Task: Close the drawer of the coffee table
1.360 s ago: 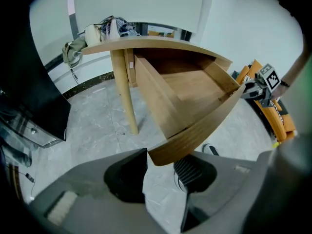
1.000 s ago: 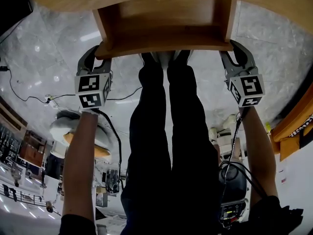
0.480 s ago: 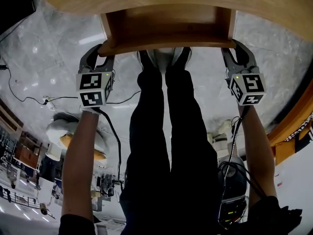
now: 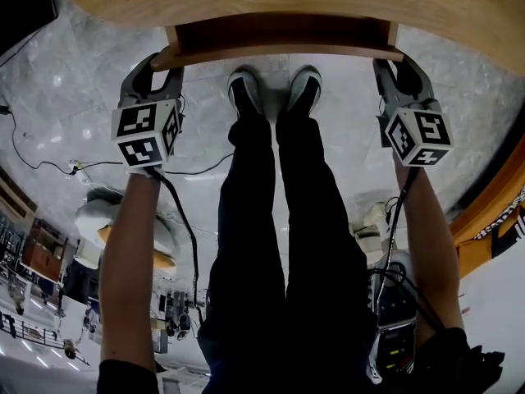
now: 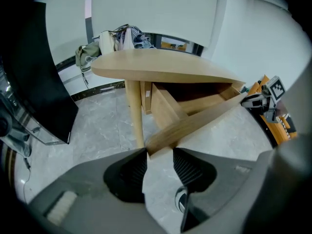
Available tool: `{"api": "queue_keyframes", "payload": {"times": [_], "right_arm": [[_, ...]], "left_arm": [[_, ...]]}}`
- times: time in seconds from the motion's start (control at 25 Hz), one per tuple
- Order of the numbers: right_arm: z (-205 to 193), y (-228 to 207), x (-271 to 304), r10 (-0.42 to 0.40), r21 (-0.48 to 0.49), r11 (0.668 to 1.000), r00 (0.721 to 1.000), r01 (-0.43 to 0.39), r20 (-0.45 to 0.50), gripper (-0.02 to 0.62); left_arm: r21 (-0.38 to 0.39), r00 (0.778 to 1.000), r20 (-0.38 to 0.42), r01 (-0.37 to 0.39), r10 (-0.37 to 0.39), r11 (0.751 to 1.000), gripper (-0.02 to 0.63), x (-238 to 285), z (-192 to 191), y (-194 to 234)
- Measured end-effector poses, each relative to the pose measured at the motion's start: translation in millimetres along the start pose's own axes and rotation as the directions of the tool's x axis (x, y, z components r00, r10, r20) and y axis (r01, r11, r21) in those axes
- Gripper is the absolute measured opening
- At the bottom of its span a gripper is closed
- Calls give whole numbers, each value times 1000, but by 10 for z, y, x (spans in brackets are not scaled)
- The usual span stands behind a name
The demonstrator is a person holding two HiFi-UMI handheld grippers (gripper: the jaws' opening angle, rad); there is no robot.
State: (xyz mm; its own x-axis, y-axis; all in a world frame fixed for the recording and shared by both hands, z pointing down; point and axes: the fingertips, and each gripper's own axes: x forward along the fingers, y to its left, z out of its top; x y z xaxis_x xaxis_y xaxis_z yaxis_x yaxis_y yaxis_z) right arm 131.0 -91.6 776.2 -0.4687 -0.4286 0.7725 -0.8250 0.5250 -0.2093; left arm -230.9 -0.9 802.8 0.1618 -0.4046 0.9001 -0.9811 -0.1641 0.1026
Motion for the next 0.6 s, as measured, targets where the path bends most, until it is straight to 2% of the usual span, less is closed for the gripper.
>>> {"api": "queue_keyframes", "payload": {"times": [0.4, 0.6], "right_arm": [[323, -214, 165, -30, 195, 981, 990, 2, 136, 110], [430, -258, 251, -46, 271, 963, 974, -16, 223, 110]], "left_arm": [[-107, 997, 58, -37, 44, 994, 173, 130, 355, 85], [-114, 993, 97, -52, 64, 992, 173, 183, 487, 163]]}}
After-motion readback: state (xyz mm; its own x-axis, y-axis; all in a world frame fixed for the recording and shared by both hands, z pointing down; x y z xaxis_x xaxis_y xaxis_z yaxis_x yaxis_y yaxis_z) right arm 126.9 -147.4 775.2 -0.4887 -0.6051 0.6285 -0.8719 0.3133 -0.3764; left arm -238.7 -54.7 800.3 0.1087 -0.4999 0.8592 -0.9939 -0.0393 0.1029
